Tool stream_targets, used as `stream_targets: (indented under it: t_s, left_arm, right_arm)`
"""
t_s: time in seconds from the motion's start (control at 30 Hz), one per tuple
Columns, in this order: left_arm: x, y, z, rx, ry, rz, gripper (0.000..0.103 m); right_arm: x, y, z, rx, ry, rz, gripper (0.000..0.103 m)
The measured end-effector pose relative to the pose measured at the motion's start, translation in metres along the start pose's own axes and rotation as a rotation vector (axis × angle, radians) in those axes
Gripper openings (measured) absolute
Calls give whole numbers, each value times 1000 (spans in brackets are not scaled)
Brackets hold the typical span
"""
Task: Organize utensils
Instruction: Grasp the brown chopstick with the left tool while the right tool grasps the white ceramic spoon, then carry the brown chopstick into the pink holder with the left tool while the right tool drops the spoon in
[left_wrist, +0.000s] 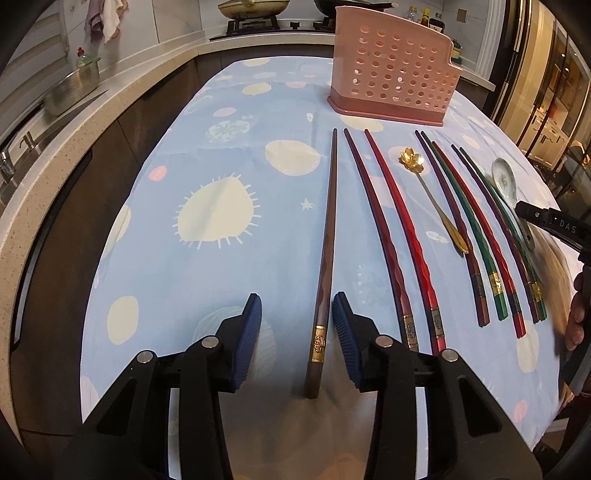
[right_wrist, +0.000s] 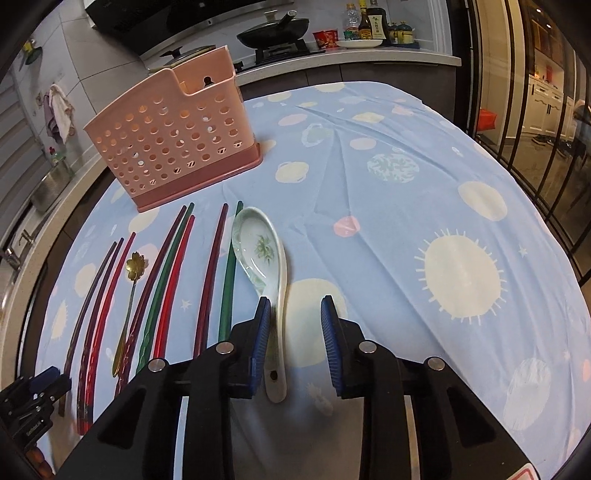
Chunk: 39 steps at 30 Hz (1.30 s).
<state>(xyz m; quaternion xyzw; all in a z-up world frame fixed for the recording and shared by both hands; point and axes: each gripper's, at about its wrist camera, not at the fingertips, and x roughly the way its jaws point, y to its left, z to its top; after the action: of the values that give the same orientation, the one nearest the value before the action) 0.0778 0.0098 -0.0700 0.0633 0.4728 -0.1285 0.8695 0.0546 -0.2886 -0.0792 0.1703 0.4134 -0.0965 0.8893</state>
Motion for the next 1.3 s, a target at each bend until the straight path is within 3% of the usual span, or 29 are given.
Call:
stream_targets:
  t_s: [0.13, 0.2, 0.3, 0.8, 0.97, 1.3]
  left_arm:
    - [-4, 2, -4, -16, 9, -67, 21]
    - [-4, 1, -6, -11, 2, -71, 17]
    - [-5, 1, -8, -12, 1, -93, 10]
    - [-28, 2, -32, -19, -4, -171, 7]
    - [-54, 9, -21, -22, -87, -174, 7]
    - [-110, 18, 38, -10, -297, -158, 7]
  right_arm:
    - [-4, 7, -8, -34, -8, -22, 22]
    - [-6, 7, -11, -35, -8, -10, 11]
    - [-9, 7, -13, -37, -9, -16, 7]
    - [-49, 8, -35, -38, -45, -27, 6]
    - [-74, 12, -26, -64, -103, -28, 7]
    - [-106, 20, 10, -80, -211, 32, 7]
